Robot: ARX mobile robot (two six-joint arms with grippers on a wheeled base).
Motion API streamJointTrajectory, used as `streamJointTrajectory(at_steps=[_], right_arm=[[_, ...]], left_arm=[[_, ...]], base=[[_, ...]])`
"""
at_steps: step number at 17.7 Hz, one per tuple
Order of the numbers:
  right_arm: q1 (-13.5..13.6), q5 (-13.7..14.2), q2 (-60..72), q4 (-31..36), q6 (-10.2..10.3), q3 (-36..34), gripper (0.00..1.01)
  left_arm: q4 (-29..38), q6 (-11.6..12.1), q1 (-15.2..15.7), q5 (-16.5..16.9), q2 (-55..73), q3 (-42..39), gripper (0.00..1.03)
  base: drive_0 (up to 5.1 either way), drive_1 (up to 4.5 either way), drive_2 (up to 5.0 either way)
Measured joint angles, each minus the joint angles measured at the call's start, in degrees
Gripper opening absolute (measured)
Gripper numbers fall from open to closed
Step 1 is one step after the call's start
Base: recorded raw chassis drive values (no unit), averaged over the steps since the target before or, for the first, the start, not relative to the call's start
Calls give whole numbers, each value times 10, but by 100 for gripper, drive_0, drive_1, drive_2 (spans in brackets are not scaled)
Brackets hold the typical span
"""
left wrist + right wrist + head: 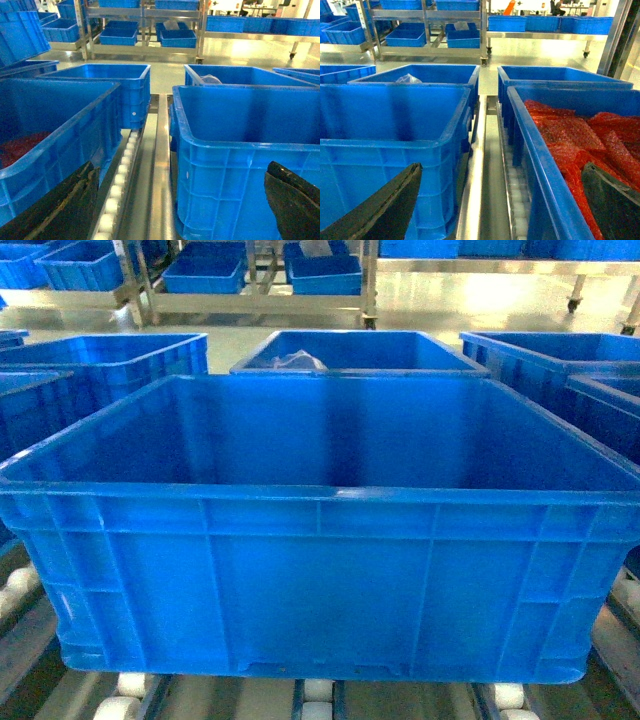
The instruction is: Place box next to blue box on left shelf
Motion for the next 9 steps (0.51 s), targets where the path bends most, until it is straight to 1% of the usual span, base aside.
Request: streamJointTrajectory(at_steps=[9], right_arm=[[0,0,0,0,0,0,98]], left_arm=[[0,0,0,0,0,0,98]], base=[[0,0,0]])
